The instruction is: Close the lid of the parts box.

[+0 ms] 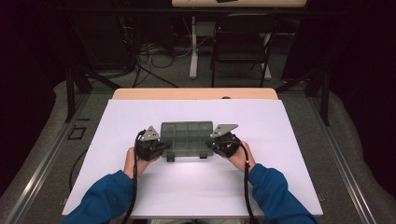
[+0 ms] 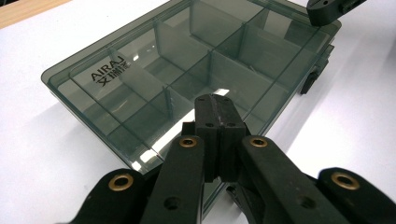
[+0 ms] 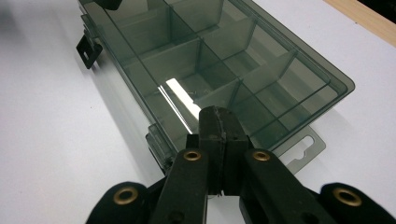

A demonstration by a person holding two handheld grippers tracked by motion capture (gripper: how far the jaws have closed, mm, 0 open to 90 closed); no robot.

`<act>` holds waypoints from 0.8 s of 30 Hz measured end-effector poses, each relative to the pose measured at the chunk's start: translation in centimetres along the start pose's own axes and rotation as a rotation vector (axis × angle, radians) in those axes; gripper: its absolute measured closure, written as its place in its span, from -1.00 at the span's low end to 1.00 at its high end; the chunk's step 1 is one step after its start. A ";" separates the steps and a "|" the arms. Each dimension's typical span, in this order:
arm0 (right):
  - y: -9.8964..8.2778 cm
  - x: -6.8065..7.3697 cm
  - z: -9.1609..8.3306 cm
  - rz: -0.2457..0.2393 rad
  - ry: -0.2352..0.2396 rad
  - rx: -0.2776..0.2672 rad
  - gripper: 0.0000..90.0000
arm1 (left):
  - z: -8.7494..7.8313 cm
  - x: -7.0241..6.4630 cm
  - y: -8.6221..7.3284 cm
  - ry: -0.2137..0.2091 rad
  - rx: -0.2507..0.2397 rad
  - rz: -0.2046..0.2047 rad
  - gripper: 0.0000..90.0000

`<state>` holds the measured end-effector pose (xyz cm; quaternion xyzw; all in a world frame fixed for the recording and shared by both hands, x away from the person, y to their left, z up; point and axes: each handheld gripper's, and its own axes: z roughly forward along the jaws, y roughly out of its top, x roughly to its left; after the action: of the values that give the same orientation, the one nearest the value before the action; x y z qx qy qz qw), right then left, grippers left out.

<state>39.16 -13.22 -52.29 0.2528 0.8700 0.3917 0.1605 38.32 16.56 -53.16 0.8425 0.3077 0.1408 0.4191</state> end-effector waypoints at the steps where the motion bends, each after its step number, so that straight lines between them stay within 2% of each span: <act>1: 0.0 0.0 0.0 -0.001 -0.003 0.001 1.00 | 0.0 0.0 0.0 0.003 -0.001 -0.001 1.00; 7: -0.1 0.1 0.1 0.014 -0.008 -0.014 1.00 | 0.0 -0.1 -0.2 0.006 -0.015 -0.006 1.00; 15: -0.2 0.0 0.1 0.000 -0.006 -0.022 1.00 | 0.1 -0.2 -0.2 0.011 -0.022 -0.002 0.96; 18: -0.2 0.1 0.1 -0.001 -0.007 -0.021 1.00 | 0.0 -0.2 -0.2 0.006 -0.020 0.002 0.84; 19: -0.2 0.1 0.1 -0.002 -0.016 -0.021 0.93 | 0.0 -0.3 -0.1 0.026 -0.018 0.003 0.75; 21: -0.2 0.0 0.0 -0.002 -0.021 -0.022 0.81 | -0.2 -0.1 -0.2 0.030 -0.021 -0.006 0.56; 23: -0.2 -0.1 -0.2 0.003 -0.025 -0.026 0.59 | -0.3 0.0 -0.2 0.043 -0.031 -0.018 0.36; 24: -0.2 -0.1 -0.2 0.003 -0.025 -0.026 0.59 | -0.3 0.0 -0.2 0.043 -0.031 -0.018 0.25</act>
<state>39.10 -13.49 -52.30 0.2571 0.8624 0.3999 0.1740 38.06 16.86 -53.15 0.8299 0.3221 0.1596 0.4267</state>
